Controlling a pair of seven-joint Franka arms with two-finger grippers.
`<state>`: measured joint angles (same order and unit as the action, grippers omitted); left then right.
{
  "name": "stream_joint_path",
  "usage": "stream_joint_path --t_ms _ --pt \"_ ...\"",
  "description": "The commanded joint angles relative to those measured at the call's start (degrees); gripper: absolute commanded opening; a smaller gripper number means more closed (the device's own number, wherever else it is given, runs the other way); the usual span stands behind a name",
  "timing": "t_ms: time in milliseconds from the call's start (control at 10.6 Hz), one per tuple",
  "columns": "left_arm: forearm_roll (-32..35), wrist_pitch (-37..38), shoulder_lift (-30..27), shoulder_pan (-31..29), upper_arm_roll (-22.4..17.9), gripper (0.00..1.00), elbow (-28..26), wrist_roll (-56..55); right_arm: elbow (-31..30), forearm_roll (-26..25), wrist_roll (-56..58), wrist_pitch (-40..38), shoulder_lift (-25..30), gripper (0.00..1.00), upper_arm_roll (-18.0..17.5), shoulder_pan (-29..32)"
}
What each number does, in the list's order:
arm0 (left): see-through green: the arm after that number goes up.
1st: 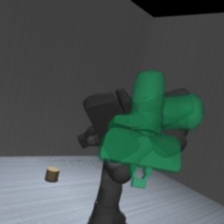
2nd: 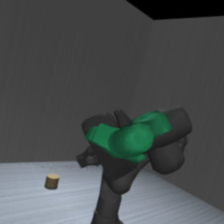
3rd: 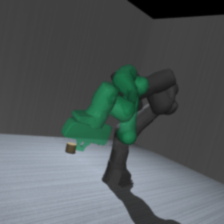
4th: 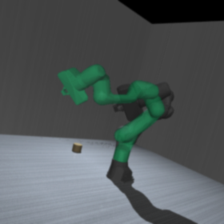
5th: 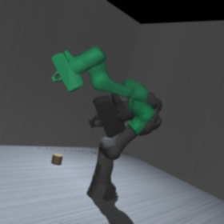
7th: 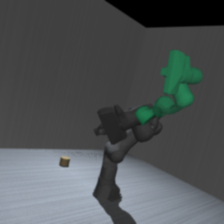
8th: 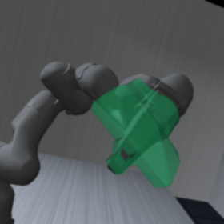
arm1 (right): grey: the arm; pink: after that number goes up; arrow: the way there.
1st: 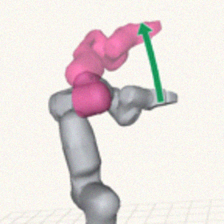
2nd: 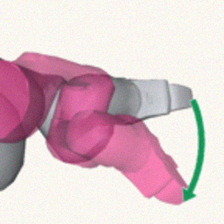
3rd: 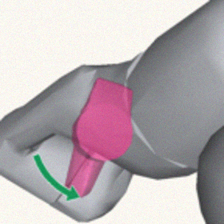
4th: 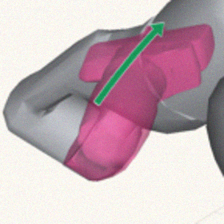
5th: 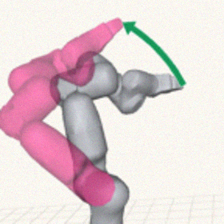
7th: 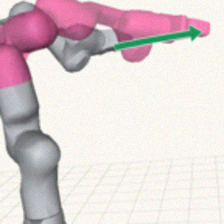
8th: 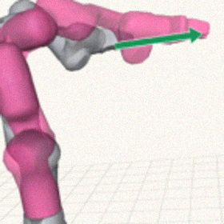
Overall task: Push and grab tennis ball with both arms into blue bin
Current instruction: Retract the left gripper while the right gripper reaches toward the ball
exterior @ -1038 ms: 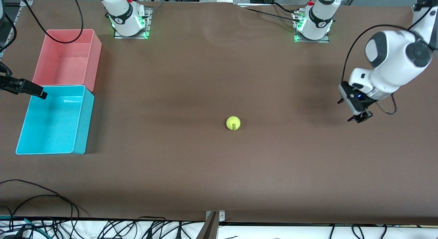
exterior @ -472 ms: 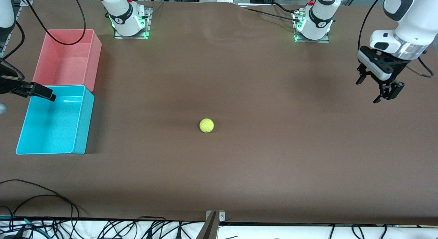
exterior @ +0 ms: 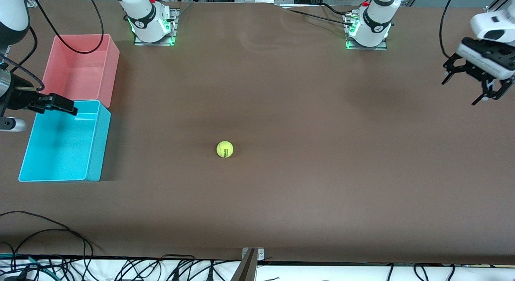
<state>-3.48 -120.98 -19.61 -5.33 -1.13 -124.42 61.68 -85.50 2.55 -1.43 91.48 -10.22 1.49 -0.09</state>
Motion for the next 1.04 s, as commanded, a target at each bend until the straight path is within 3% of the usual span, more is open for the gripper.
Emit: stream_joint_path --t_ms 0,189,378,944 --pt "-0.2 13.7 3.9 1.0 0.2 1.00 13.5 -10.3 -0.2 7.5 5.3 -2.3 -0.8 1.00 0.5 0.4" --pt "-0.1 20.6 5.0 1.0 0.6 1.00 18.7 -18.7 0.0 8.3 12.9 -3.5 -3.2 1.00 0.4 0.2" --pt "-0.1 24.1 6.2 1.5 2.1 1.00 22.0 -25.6 0.0 8.4 13.0 -3.3 -4.4 1.00 0.0 -0.4" --pt "-0.1 36.2 13.5 1.5 5.4 1.00 33.9 -52.7 0.0 8.5 13.5 4.5 -11.4 1.00 -0.6 -14.8"
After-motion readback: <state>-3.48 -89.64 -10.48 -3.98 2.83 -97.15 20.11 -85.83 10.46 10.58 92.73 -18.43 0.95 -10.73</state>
